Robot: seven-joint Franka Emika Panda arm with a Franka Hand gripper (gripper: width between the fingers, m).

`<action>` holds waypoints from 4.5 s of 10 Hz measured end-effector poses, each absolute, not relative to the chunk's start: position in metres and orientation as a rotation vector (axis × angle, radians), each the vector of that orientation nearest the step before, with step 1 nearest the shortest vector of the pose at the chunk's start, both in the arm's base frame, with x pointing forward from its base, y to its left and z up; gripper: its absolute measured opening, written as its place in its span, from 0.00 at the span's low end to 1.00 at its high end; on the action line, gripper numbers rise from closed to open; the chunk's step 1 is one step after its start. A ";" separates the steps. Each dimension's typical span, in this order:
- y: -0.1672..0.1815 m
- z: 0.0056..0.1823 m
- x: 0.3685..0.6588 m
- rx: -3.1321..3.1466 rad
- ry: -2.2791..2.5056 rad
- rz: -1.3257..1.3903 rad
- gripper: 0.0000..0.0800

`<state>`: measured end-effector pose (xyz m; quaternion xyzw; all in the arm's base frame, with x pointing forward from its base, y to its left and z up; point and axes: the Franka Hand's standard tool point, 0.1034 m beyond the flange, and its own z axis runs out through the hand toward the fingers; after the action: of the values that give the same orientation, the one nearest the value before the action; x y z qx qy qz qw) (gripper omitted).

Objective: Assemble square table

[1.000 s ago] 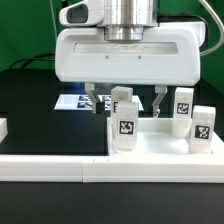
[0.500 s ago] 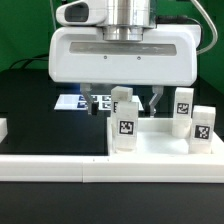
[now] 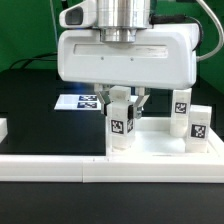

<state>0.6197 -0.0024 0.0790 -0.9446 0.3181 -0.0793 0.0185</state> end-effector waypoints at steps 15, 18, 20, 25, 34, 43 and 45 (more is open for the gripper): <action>0.012 0.071 0.613 -2.407 1.871 -0.023 0.81; 0.012 0.071 0.612 -2.660 1.514 -0.044 0.81; 0.004 0.071 0.613 -2.861 1.126 -0.064 0.81; -0.001 0.069 0.621 -3.018 0.767 -0.121 0.70; 0.004 0.066 0.621 -2.089 2.175 -0.061 0.36; 0.020 0.070 0.624 -2.133 2.037 -0.088 0.80; 0.018 0.070 0.624 -2.215 1.954 -0.100 0.81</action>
Offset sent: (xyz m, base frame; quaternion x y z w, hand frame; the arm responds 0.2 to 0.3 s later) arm 0.0182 0.0150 -0.0041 0.0315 -0.0787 0.2778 0.9569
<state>0.6237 0.0179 0.0696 -0.7461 0.6584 -0.0337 0.0930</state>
